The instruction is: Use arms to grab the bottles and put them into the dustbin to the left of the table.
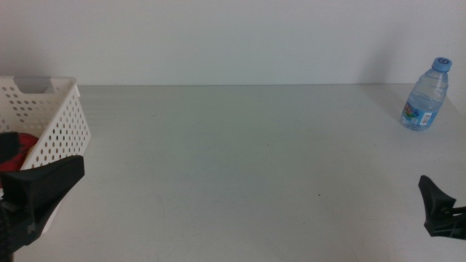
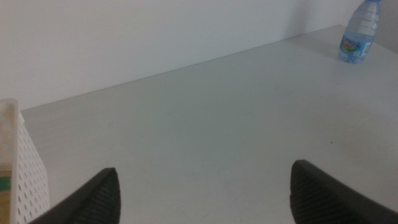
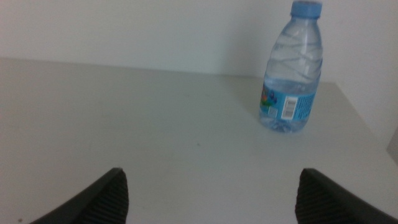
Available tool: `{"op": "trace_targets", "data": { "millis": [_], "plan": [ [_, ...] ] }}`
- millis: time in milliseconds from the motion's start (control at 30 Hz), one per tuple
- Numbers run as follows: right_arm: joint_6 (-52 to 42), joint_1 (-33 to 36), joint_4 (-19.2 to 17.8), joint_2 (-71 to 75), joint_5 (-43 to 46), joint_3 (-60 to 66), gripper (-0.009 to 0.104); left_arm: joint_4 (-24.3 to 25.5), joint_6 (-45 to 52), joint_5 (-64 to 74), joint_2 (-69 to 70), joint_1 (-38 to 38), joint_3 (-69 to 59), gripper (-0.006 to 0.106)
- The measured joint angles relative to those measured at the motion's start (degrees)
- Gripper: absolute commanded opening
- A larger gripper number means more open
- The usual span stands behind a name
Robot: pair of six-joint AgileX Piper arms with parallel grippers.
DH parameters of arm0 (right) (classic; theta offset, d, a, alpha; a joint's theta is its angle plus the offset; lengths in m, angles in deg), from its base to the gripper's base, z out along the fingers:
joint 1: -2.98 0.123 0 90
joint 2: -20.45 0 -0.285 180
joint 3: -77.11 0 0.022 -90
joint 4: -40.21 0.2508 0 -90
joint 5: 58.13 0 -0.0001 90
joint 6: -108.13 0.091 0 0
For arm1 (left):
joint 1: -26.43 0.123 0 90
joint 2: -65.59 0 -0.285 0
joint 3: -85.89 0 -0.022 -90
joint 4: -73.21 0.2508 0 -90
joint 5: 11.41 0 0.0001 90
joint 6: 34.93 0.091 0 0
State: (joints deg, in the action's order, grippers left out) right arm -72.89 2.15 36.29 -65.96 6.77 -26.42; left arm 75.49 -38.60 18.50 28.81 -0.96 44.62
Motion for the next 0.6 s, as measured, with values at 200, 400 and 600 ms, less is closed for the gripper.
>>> {"op": "trace_targets", "data": {
  "millis": [200,400,600],
  "plan": [
    [0.0,0.0,0.4,-10.9,0.3,-4.1,0.072,0.0,0.0,0.0,0.0,0.0,0.0,0.094],
    [0.0,0.0,-0.1,-17.2,0.3,-8.5,0.072,0.0,0.0,0.0,0.0,0.0,0.0,0.094],
    [0.4,0.0,2.4,-17.9,0.3,-13.7,0.072,0.0,0.0,0.0,0.0,0.0,0.0,0.094]
  ]
}}
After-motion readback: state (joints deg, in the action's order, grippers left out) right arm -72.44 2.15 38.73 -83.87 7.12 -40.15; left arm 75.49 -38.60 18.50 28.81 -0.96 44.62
